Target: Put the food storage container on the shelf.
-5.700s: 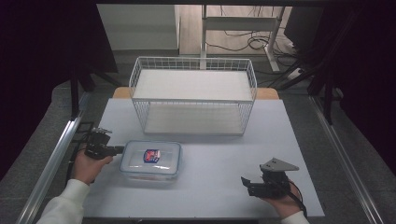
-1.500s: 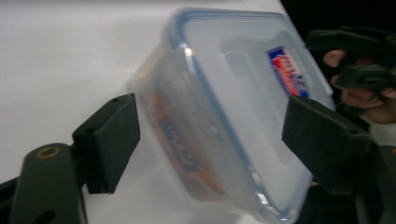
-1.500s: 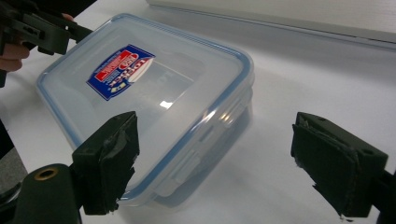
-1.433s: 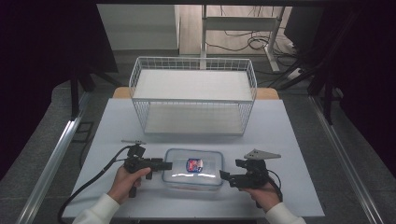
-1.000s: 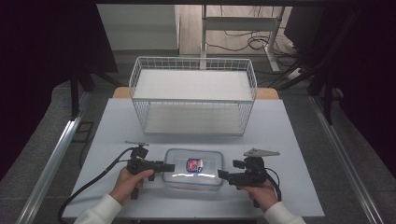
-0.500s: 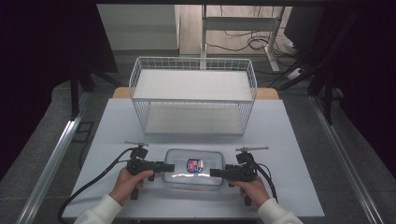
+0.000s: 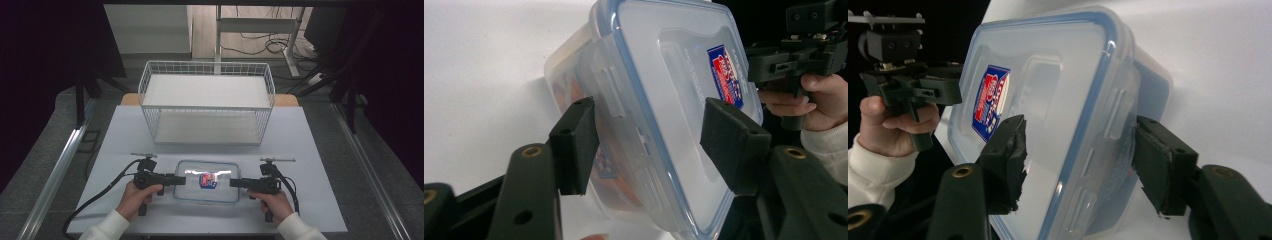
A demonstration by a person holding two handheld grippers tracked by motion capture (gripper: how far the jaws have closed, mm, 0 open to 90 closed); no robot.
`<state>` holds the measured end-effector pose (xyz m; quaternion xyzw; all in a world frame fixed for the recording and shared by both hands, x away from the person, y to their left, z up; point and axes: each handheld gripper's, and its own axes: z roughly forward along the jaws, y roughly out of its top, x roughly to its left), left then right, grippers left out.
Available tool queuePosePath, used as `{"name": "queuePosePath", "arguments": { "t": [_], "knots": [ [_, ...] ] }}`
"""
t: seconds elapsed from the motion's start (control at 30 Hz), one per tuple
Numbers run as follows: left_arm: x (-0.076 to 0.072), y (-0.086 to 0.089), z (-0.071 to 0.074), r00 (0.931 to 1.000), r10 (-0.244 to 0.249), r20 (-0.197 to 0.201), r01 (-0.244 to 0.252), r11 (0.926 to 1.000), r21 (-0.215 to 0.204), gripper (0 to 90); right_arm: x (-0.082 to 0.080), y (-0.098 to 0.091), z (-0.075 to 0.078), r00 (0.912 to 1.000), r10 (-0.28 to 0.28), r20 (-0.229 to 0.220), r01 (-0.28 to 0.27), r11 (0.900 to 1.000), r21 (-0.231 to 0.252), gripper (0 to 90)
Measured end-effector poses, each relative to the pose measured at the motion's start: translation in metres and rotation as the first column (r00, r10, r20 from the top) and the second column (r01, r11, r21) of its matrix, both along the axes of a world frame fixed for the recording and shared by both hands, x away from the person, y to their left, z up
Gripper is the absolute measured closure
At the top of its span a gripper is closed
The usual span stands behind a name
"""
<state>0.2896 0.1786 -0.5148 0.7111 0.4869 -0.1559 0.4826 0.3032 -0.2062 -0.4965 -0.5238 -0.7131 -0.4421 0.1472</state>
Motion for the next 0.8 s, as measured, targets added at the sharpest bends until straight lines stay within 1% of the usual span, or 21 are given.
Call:
{"name": "queuePosePath", "arguments": {
  "t": [0.13,0.33,0.53,0.6,0.8],
  "knots": [
    [-0.005,0.001,0.003,0.9999,0.005,0.009,-0.005,1.0000,-0.007,45.6,-0.006,0.000,0.003,0.9998,-0.012,0.016,0.012,0.9999,0.002,44.4],
    [-0.013,0.002,0.008,0.9994,0.006,0.033,-0.006,1.0000,0.004,48.1,-0.015,0.000,0.008,0.9990,-0.025,0.036,0.025,0.9997,-0.005,45.7],
    [-0.015,0.002,0.010,0.9993,0.003,0.037,-0.003,1.0000,-0.002,49.6,-0.018,0.000,0.010,0.9991,-0.026,0.035,0.026,0.9996,-0.007,45.7],
    [-0.017,0.002,0.012,0.9992,0.013,0.038,-0.013,0.9999,-0.007,50.1,-0.018,0.000,0.010,0.9992,-0.023,0.032,0.023,0.9997,-0.004,45.7],
    [-0.020,0.000,0.016,0.9981,0.014,0.060,-0.015,0.9998,0.012,50.1,-0.018,-0.001,0.011,0.9993,-0.024,0.027,0.024,0.9997,-0.001,45.7]
  ]
}}
